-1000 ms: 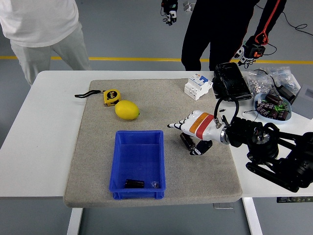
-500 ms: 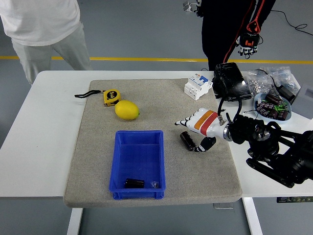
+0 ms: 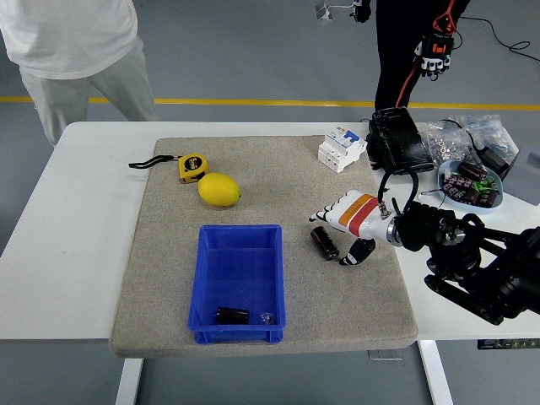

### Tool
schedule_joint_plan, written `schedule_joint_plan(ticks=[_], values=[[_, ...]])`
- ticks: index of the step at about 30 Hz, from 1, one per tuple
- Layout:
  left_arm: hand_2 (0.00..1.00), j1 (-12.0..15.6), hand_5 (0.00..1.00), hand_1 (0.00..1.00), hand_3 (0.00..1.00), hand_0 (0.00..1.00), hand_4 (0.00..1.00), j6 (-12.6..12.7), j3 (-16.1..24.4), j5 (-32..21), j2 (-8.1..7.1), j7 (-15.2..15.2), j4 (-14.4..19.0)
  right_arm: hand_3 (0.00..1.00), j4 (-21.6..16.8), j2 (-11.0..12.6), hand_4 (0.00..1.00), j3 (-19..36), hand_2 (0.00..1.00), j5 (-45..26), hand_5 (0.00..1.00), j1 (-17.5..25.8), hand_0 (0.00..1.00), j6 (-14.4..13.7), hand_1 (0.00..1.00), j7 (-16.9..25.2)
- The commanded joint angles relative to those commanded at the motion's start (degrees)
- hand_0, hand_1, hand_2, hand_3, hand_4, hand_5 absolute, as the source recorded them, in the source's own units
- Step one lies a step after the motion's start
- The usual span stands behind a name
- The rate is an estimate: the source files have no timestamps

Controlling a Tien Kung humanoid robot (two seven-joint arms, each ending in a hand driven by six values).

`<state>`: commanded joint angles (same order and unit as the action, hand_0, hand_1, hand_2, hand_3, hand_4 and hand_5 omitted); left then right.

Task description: Pick up the battery,place it into the box

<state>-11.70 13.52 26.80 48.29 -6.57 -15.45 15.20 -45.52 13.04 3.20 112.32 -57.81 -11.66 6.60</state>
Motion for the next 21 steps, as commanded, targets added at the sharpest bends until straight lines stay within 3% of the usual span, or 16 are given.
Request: schedule_joint_plan(ticks=[21], values=[[0.624,-0.01,0.598,0.572,0.584,0.561,0.632,0.15,-0.06,-0.20,0.23,0.10,-0.03,0.828,-0.81,-0.50,0.911,0.23,0.707,-0.54,0.396,0.48,0.530,0.59,0.571,-0.84]])
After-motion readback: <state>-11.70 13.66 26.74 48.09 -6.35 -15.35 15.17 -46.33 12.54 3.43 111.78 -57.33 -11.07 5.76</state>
